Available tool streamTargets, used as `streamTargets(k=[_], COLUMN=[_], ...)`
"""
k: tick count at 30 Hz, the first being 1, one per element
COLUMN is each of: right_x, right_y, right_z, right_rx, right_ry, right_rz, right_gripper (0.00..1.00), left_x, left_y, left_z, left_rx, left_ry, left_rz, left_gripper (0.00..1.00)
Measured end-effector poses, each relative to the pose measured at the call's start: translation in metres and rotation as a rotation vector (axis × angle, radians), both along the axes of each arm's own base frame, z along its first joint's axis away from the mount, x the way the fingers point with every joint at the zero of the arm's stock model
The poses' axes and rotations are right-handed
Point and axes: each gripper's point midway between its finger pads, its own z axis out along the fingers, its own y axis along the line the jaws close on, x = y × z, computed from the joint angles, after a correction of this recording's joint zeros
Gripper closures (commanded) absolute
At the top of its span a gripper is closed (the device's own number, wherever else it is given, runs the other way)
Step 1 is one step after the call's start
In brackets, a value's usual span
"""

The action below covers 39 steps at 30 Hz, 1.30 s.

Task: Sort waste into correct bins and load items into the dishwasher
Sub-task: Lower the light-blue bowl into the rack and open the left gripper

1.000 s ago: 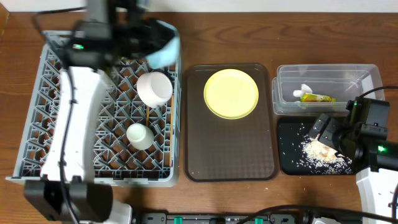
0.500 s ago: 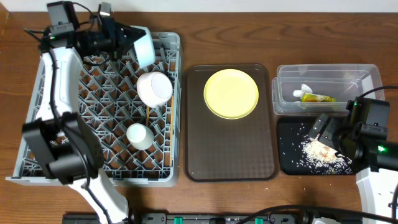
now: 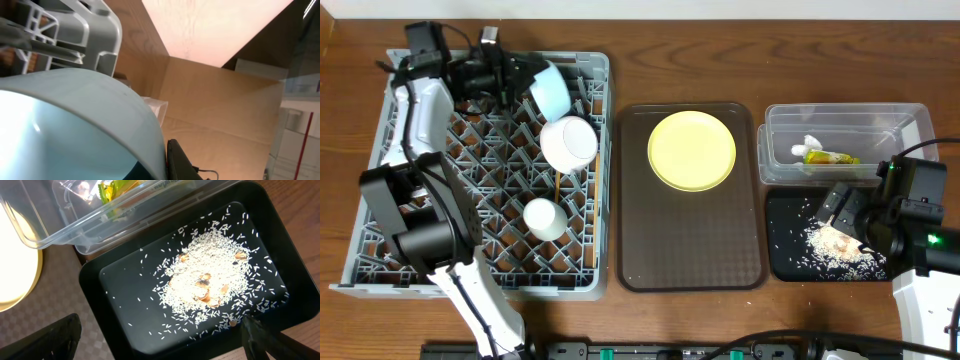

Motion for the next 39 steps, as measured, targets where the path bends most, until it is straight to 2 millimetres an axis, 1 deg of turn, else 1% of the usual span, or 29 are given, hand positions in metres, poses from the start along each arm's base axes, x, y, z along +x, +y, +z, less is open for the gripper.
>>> streamTargets(k=[3,7,11,12,15,17,20,21,22,24,26,29,33,35,36,38,39], right_x=[0.000,0.000,0.000,0.000,0.000,0.000,0.000,0.000,0.000,0.000,0.000,0.000,0.000,0.000,0.000,0.000,0.000], right_y=[0.000,0.000,0.000,0.000,0.000,0.000,0.000,0.000,0.000,0.000,0.000,0.000,0.000,0.000,0.000,0.000,0.000], right_z=[0.000,0.000,0.000,0.000,0.000,0.000,0.000,0.000,0.000,0.000,0.000,0.000,0.000,0.000,0.000,0.000,0.000], right_rx=[0.000,0.000,0.000,0.000,0.000,0.000,0.000,0.000,0.000,0.000,0.000,0.000,0.000,0.000,0.000,0.000,0.000], right_ry=[0.000,0.000,0.000,0.000,0.000,0.000,0.000,0.000,0.000,0.000,0.000,0.000,0.000,0.000,0.000,0.000,0.000], right_rz=[0.000,0.000,0.000,0.000,0.000,0.000,0.000,0.000,0.000,0.000,0.000,0.000,0.000,0.000,0.000,0.000,0.000], right_gripper=[0.01,0.01,0.01,0.01,0.01,0.01,0.01,0.01,0.01,0.01,0.01,0.01,0.01,0.01,0.01,0.01,0.01], left_x=[0.000,-0.003,-0.009,-0.010,-0.016,-0.020,-0.025,-0.027,-0.028,-0.031,-0.033,-0.038,-0.050,-0.058,-0.063,-0.071,-0.076], left_y=[0.010,0.024,0.039,0.044,0.059,0.069,0.081,0.086,0.089,0.099,0.106,0.118,0.132,0.138,0.139,0.142,0.143], left_z=[-0.001,-0.005,-0.016,-0.018,-0.025,-0.033,-0.043,-0.046,-0.047,-0.049,-0.049,-0.051,-0.056,-0.051,-0.046,-0.026,-0.010], left_rx=[0.002,0.010,0.037,0.048,0.074,0.097,0.117,0.121,0.127,0.129,0.130,0.125,0.152,0.204,0.240,0.328,0.384], left_ry=[0.003,0.024,0.072,0.080,0.106,0.128,0.159,0.168,0.168,0.183,0.186,0.203,0.268,0.287,0.293,0.272,0.248], left_rz=[0.021,0.051,0.087,0.098,0.129,0.147,0.172,0.181,0.187,0.210,0.222,0.248,0.285,0.307,0.319,0.346,0.364], left_gripper=[0.90,0.89,0.87,0.85,0.83,0.72,0.62,0.53,0.47,0.40,0.36,0.35,0.30,0.30,0.29,0.29,0.29])
